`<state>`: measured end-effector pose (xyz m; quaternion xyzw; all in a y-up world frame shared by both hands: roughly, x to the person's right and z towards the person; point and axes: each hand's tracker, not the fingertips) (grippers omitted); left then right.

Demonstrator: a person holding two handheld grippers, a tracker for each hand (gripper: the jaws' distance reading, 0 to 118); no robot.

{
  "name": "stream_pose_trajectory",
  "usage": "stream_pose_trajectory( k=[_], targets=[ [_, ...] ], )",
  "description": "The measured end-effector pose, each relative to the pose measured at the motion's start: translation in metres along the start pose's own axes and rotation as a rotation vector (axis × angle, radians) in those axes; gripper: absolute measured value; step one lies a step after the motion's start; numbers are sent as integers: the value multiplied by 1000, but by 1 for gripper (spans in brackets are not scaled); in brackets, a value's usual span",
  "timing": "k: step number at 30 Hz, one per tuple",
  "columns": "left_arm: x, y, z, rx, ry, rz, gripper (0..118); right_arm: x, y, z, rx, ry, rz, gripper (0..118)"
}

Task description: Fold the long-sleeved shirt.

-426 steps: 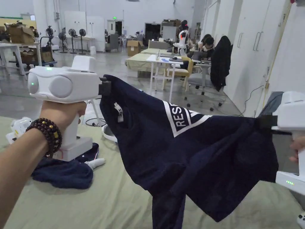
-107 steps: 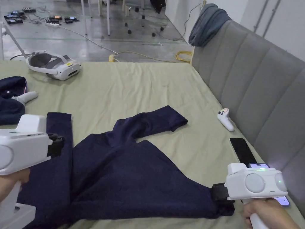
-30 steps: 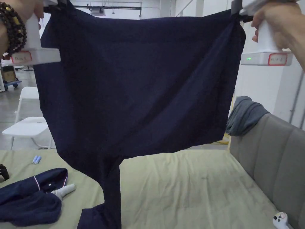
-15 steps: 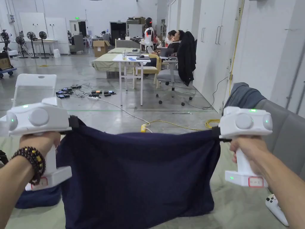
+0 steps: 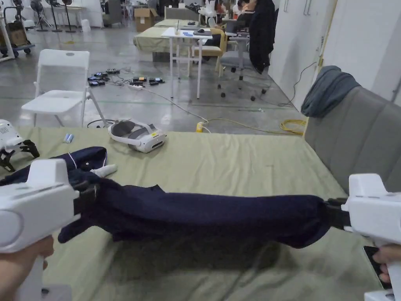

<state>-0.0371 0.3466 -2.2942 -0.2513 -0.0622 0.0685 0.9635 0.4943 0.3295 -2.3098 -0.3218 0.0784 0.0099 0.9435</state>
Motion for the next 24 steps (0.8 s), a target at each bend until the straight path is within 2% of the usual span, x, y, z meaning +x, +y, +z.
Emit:
stream_pose_trajectory(
  k=[5,9,10,12,15,18,22,23,24],
  targets=[
    [0,-127,27,-287,31,30,8,-2,-125,3,-284,26,-8,6],
    [-8,-190,21,-484,45,67,8,-1,-190,-12,-518,38,-13,6],
    [-7,-202,19,-509,59,58,8,-1,-200,-17,-568,43,9,6],
    [-3,-212,19,-530,56,49,8,-9,-205,-17,-598,21,32,6],
    [6,-219,21,-566,64,50,8,-11,-206,-20,-620,38,35,6],
    [5,-223,24,-589,59,52,8,-13,-206,-17,-656,46,86,6],
    [6,-222,31,-591,56,45,8,-13,-206,-15,-670,51,95,6],
    [6,-220,32,-577,47,57,17,-13,-204,-14,-646,51,76,11],
    [7,-217,35,-566,45,56,34,-14,-201,-9,-611,43,45,32]
  ],
)
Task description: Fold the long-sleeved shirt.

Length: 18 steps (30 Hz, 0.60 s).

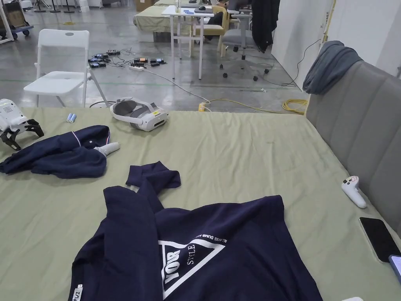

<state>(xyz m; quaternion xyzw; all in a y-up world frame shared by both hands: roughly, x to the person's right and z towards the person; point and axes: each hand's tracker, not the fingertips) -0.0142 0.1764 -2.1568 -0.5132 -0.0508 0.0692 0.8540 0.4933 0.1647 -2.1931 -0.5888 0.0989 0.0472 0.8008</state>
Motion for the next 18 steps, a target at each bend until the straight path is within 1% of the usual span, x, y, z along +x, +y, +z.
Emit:
stream_pose_trajectory(
  k=[1,2,3,4,6,7,8,9,10,12,13,16,17,18],
  targets=[
    [-2,3,1,33,-13,-12,68,-1,1,5,36,-4,-16,68],
    [-1,6,7,59,-16,-19,107,-2,3,11,70,-8,-32,112],
    [-3,10,15,106,-35,-24,108,-3,6,19,104,-1,-38,118],
    [-4,16,23,151,-53,-17,102,-3,8,24,168,28,-47,116],
    [-21,36,22,151,-46,-10,95,-7,19,34,213,30,-78,106],
    [-24,47,23,182,-42,0,84,-11,27,39,221,28,-93,95],
    [-28,60,24,221,-32,-12,43,-8,36,44,236,25,-107,61],
    [-16,75,33,244,-33,-38,5,-11,42,45,247,20,-101,19],
    [-13,91,33,245,-6,-38,4,-16,51,45,261,4,-92,1],
    [-8,128,33,288,4,-90,4,-18,66,41,278,3,-92,1],
    [4,149,31,307,-3,-113,4,-21,75,40,277,23,-80,1],
    [15,221,16,347,-9,-111,4,-27,99,29,291,55,-77,1],
    [6,252,1,356,-21,-104,12,-29,108,25,297,61,-70,1],
    [5,275,-11,341,-31,-85,34,-32,114,23,301,67,-64,1]
  ],
)
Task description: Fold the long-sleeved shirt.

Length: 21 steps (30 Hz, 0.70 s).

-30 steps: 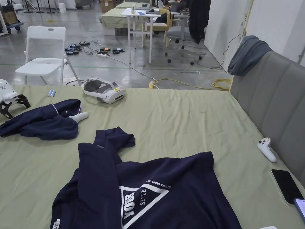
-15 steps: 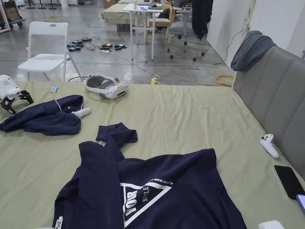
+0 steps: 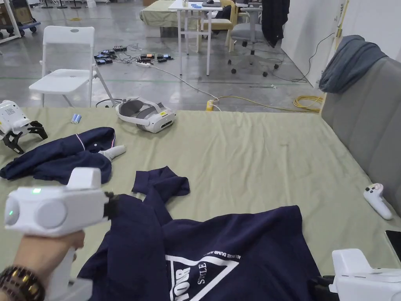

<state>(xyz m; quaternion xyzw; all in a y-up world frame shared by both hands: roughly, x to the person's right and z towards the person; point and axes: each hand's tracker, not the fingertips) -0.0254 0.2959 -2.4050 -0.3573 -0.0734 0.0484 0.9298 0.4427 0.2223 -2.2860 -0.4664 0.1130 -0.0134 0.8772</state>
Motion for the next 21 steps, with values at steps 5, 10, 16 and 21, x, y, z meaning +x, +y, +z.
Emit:
stream_pose_trajectory(
  k=[5,10,16,21],
  targets=[
    [-13,88,-139,-38,34,-28,106,-9,17,-35,-7,23,11,1],
    [-11,115,-263,-155,63,-28,92,-7,13,-76,-77,22,14,1],
    [-18,94,-369,-278,69,-66,86,-1,4,-96,-138,40,8,1],
    [-1,91,-354,-277,93,-78,7,5,-1,-98,-155,20,-5,1]
  ],
)
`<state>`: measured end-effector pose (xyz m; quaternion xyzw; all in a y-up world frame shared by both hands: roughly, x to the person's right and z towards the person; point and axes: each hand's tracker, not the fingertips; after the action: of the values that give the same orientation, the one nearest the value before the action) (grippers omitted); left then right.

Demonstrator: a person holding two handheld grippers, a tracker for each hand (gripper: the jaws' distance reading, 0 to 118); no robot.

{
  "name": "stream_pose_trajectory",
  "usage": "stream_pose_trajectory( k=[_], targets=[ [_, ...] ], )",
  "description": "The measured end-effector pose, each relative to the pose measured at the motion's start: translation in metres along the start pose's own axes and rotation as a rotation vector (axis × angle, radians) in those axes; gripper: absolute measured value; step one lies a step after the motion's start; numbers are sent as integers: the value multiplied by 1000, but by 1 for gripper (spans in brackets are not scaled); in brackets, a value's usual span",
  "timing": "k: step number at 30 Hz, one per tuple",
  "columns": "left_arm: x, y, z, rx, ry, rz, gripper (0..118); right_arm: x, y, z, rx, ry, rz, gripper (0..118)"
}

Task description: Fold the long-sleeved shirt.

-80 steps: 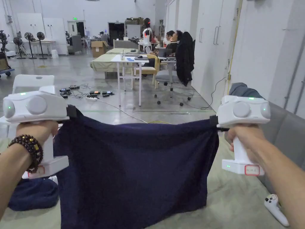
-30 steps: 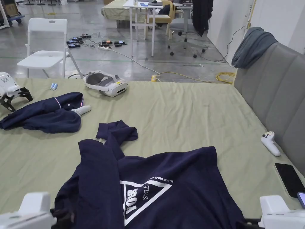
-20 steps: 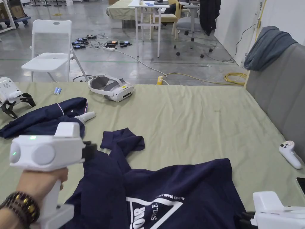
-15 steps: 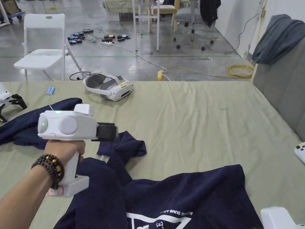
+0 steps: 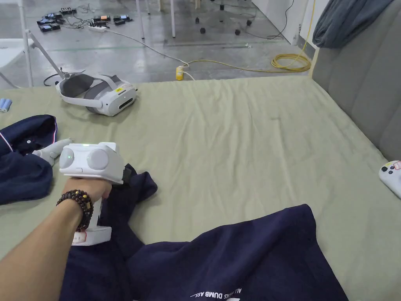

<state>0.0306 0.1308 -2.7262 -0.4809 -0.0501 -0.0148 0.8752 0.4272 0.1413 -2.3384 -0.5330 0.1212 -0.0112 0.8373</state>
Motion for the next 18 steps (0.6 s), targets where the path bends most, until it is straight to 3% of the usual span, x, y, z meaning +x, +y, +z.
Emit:
stream_pose_trajectory(
  k=[4,9,13,18],
  targets=[
    [-9,16,59,107,2,24,7,-2,0,13,20,-7,13,1],
    [-22,11,181,324,-32,-4,7,-13,-2,44,80,5,31,1],
    [-1,-56,281,391,9,-46,8,-23,-11,66,121,14,62,1],
    [15,-159,307,363,43,-15,8,-30,-28,84,146,13,77,1]
  ],
)
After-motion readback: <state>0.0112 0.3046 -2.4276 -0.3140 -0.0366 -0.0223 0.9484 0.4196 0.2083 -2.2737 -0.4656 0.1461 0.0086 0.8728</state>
